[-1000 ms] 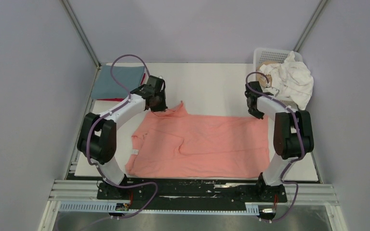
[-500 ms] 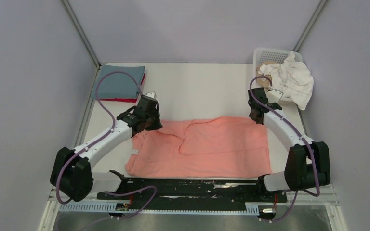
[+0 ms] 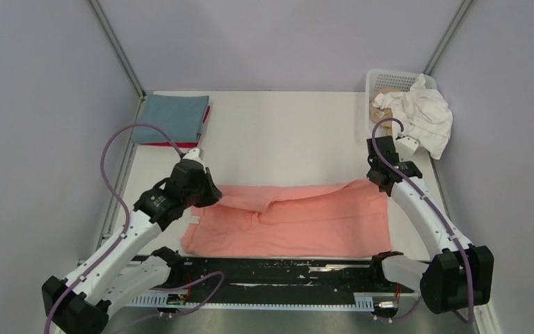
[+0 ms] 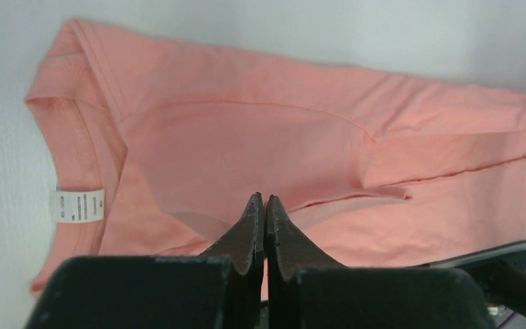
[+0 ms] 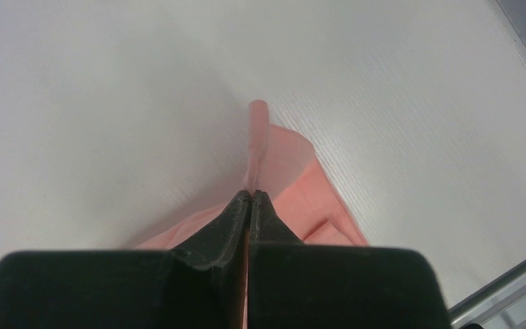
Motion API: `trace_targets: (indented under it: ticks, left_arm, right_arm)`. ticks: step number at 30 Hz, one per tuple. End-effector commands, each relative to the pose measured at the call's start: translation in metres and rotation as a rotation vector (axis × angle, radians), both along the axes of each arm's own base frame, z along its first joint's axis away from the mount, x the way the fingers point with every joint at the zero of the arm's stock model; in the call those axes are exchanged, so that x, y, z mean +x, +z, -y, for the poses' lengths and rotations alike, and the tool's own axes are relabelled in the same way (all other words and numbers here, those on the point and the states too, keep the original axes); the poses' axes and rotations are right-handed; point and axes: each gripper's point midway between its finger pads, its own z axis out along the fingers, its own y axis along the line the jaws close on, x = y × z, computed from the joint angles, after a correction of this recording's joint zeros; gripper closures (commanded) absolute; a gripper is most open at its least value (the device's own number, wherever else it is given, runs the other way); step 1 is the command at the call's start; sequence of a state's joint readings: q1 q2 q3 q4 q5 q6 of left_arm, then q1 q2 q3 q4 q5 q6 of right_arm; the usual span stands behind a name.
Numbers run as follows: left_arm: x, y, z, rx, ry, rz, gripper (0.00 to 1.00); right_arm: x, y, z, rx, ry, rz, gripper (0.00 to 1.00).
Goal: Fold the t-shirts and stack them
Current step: Fold the other side of the tshirt into a rectangle
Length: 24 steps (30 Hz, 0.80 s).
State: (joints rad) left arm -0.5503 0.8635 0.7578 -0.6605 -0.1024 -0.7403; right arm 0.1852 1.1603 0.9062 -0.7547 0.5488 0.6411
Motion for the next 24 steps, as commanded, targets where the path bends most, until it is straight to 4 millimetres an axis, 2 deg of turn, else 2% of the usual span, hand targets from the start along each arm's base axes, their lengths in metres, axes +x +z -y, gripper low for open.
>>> trace_targets:
  ticks: [1,6,7,8,9,10,12,13,14,15,16,18,21,23,24]
  left_arm:
    - [-0.030,-0.022,-0.003,-0.020,-0.024,-0.102,1.00]
    - [-0.064,-0.048,-0.018,-0.003,-0.019,-0.191,1.00]
    - [-0.074,-0.055,-0.011,-0.036,-0.059,-0.229,0.94]
    - [-0.078,-0.053,-0.007,-0.071,-0.077,-0.227,0.85]
    - [-0.087,-0.056,0.000,-0.113,-0.112,-0.254,0.80]
    - [-0.091,-0.055,0.003,-0.136,-0.123,-0.263,0.58]
    - [-0.099,-0.052,0.007,-0.164,-0.159,-0.277,0.35]
    - [-0.099,-0.047,0.007,-0.170,-0.164,-0.263,0.29]
    - [-0.100,-0.046,0.005,-0.158,-0.166,-0.262,0.16]
    - [-0.098,-0.038,0.005,-0.161,-0.171,-0.239,0.08]
    - [-0.096,-0.035,0.003,-0.148,-0.171,-0.222,0.02]
    - [-0.083,-0.022,0.005,-0.147,-0.169,-0.160,0.00]
    - [-0.051,-0.010,0.023,-0.186,-0.160,-0.080,0.00]
    - [-0.033,-0.015,0.037,-0.206,-0.159,-0.083,0.00]
    - [-0.027,-0.019,0.041,-0.210,-0.151,-0.094,0.00]
  right_arm:
    - [-0.015,-0.007,0.004,-0.022,0.001,-0.047,0.97]
    - [-0.046,-0.031,0.008,-0.001,-0.070,-0.139,0.87]
    - [-0.053,-0.032,0.012,-0.010,-0.103,-0.148,0.79]
    - [-0.062,-0.033,0.016,-0.020,-0.126,-0.164,0.71]
    - [-0.066,-0.030,0.017,-0.020,-0.139,-0.160,0.67]
    - [-0.068,-0.026,0.018,-0.017,-0.149,-0.148,0.59]
    - [-0.068,-0.017,0.016,0.002,-0.136,-0.111,0.33]
    - [-0.067,-0.012,0.015,0.010,-0.127,-0.091,0.21]
    - [-0.063,-0.007,0.013,0.016,-0.103,-0.068,0.14]
    - [-0.058,-0.001,0.009,0.017,-0.049,-0.053,0.10]
    - [-0.052,0.004,0.004,0.033,-0.002,-0.030,0.06]
    - [-0.039,0.006,-0.017,0.097,0.121,0.016,0.02]
    - [-0.017,0.003,-0.066,0.233,0.406,0.105,0.00]
    - [-0.010,-0.001,-0.097,0.325,0.571,0.132,0.00]
    - [-0.009,-0.005,-0.106,0.359,0.611,0.125,0.00]
